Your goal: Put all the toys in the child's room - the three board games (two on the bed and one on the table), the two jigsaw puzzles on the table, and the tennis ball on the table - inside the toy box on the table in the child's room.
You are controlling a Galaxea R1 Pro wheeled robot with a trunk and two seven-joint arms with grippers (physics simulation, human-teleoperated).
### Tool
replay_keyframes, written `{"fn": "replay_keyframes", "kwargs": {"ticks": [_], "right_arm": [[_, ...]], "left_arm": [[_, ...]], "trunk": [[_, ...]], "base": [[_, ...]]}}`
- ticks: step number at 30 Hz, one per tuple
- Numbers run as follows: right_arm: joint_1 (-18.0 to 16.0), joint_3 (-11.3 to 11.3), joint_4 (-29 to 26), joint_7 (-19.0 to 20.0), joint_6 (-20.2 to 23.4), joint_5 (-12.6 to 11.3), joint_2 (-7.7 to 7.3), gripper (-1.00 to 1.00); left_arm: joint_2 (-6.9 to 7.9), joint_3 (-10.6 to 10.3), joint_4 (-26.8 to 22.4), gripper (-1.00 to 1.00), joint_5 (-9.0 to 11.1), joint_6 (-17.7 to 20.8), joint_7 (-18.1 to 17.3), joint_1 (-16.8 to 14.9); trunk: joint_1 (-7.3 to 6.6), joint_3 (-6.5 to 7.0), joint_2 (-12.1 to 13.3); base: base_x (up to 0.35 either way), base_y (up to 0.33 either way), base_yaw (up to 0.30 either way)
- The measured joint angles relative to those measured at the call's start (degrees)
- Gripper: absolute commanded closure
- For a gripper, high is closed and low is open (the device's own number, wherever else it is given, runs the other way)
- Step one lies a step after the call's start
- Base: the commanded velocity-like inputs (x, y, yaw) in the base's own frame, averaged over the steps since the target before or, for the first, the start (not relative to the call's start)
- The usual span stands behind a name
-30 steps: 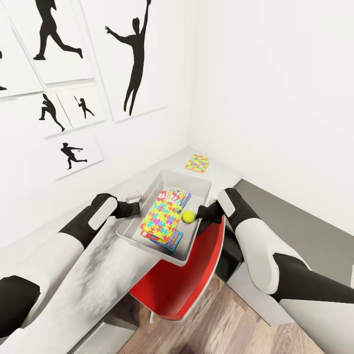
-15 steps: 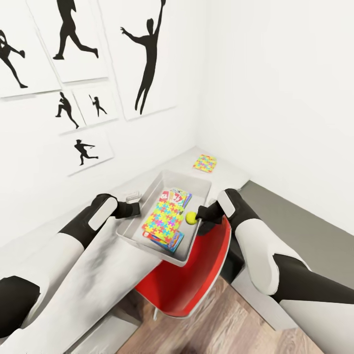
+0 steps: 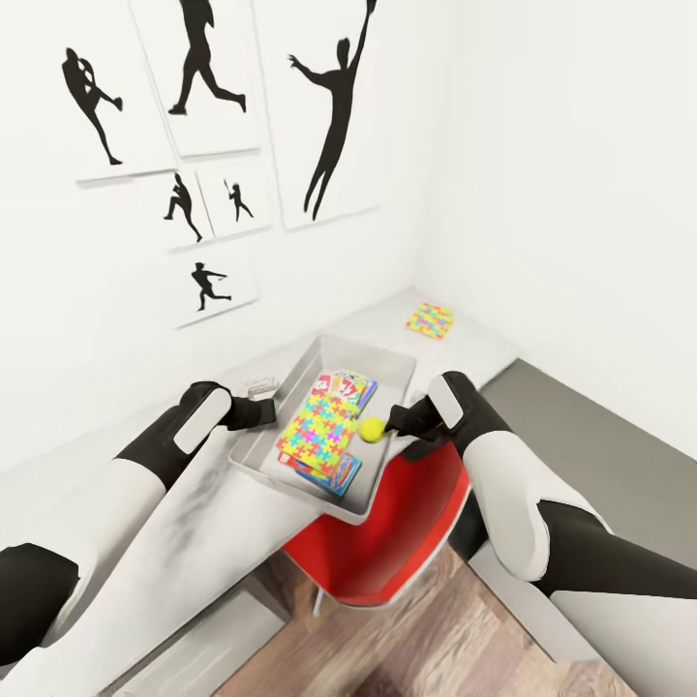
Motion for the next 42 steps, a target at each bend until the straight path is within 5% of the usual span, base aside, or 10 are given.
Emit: {"fn": "replay_keyframes", "kwargs": {"ticks": [11,42], "right_arm": [[0.0,0.1,0.09,-0.15,-0.03,-0.19,-0.04,1.0],[0.0,0.3,0.19,-0.29,-0.07,-0.61,-0.15,1.0]], "left_arm": [[-0.07,0.04,0.1,1.0,-0.05,-0.05,-0.02,0.03],[-0.16,0.17,0.1,1.0,-0.34,-0.01,-0.13,0.09]], "trunk": [[-0.07,-0.01,-0.01],[-0.09,-0.01,-0.01]], "base": [[-0.107,-0.008,0.102],[-0.083,0.0,0.272]]}}
